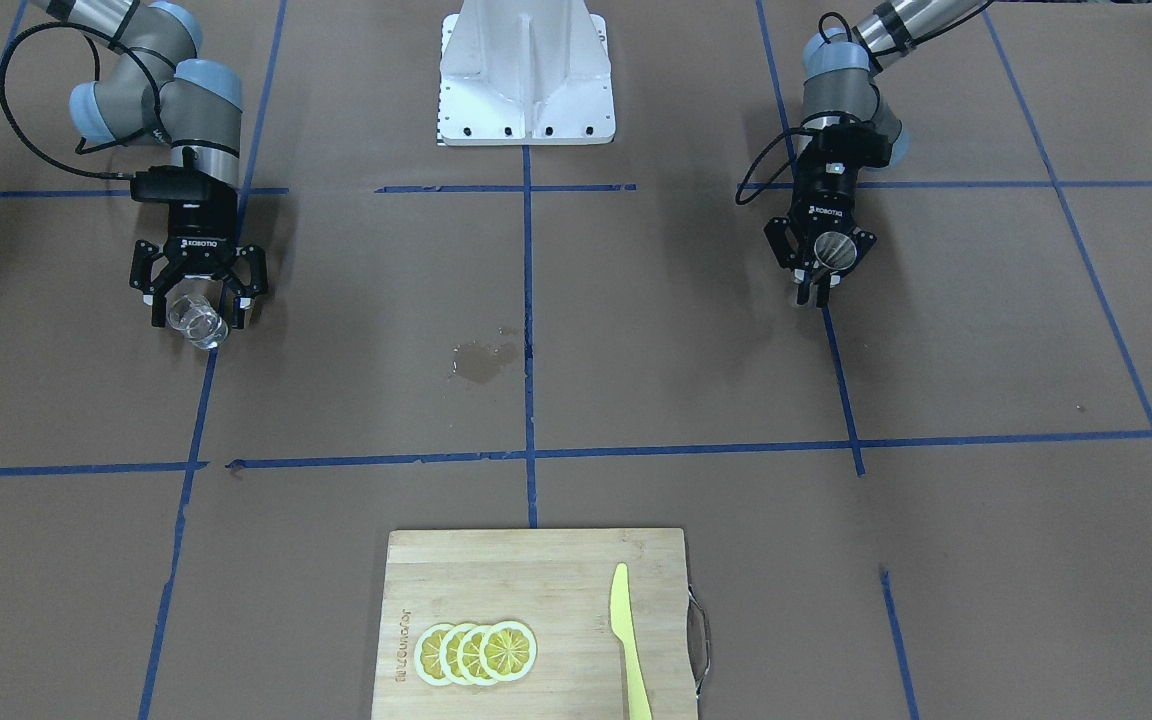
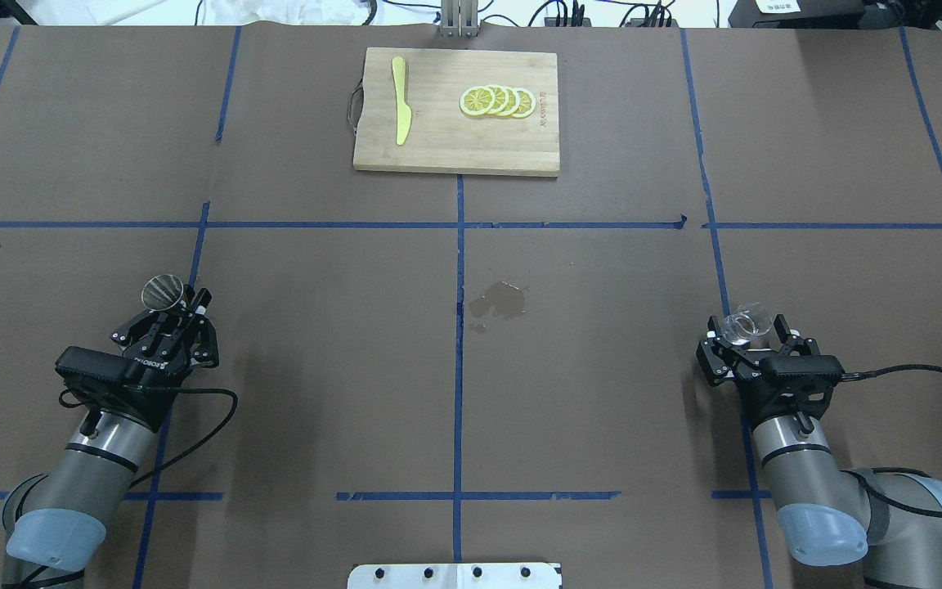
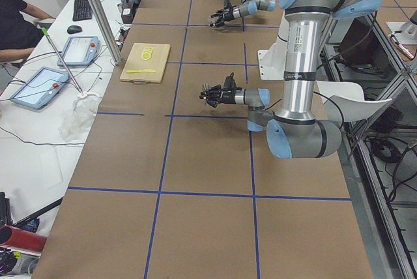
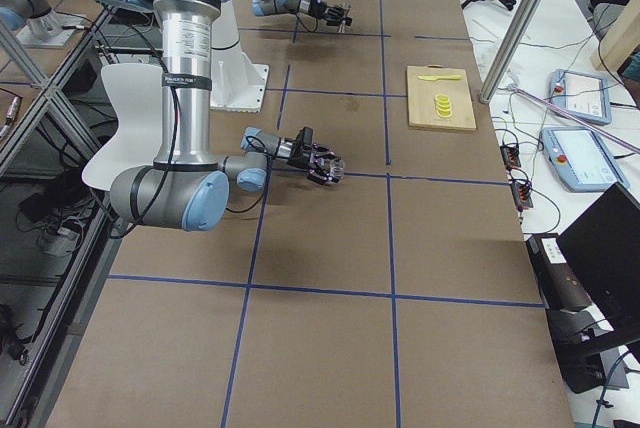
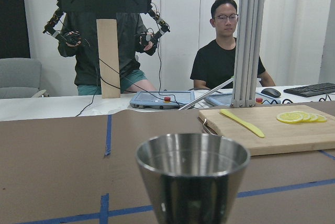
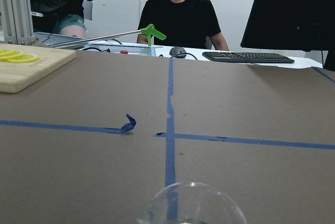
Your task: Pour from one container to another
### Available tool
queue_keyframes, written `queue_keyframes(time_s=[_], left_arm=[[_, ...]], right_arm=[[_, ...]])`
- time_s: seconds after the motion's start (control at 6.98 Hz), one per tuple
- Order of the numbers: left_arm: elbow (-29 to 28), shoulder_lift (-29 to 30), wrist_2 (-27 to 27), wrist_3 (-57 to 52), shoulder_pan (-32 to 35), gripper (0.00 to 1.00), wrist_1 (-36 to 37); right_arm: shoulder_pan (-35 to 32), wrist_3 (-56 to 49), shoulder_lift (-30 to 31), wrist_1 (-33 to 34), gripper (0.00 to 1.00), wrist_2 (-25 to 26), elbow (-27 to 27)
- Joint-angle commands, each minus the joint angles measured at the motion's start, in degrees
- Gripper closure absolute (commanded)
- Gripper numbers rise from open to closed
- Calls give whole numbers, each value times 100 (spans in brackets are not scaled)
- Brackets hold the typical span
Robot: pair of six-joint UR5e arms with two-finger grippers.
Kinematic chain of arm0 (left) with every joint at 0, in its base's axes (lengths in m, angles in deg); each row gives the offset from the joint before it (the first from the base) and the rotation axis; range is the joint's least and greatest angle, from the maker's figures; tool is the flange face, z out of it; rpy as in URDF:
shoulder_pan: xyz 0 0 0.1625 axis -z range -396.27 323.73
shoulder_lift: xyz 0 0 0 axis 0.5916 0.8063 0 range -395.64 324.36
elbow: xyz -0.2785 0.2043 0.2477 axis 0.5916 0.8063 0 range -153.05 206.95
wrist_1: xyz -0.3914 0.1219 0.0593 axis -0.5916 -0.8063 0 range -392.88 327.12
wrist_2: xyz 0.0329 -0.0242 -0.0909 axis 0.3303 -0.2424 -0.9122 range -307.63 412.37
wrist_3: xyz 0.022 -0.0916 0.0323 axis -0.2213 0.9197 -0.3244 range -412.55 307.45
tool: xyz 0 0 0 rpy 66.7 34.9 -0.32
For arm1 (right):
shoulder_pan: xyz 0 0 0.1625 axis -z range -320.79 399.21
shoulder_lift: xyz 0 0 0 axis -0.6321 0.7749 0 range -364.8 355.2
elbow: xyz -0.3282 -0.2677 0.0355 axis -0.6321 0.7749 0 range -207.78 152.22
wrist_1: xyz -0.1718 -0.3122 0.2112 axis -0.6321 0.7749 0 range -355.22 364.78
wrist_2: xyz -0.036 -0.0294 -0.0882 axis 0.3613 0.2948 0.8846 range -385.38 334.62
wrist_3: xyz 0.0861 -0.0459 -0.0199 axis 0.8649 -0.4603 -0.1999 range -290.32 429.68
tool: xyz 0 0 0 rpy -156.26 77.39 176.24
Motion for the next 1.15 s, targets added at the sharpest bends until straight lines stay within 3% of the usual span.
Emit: queue_keyframes(time_s=[0.0,0.43,0.57,1.0], left_arm=[[0,9,0,6,0,100,0],[0,0,0,6,0,100,-9],[0,0,0,6,0,100,-9],[17,0,9,6,0,100,-9]], right_arm=[[-15,-2,-5,-3,6,-14,44],[-15,-2,-119,-12,15,-23,132],[-23,-2,-120,-55,27,-23,132],[-32,-55,-120,-179,82,-14,184]])
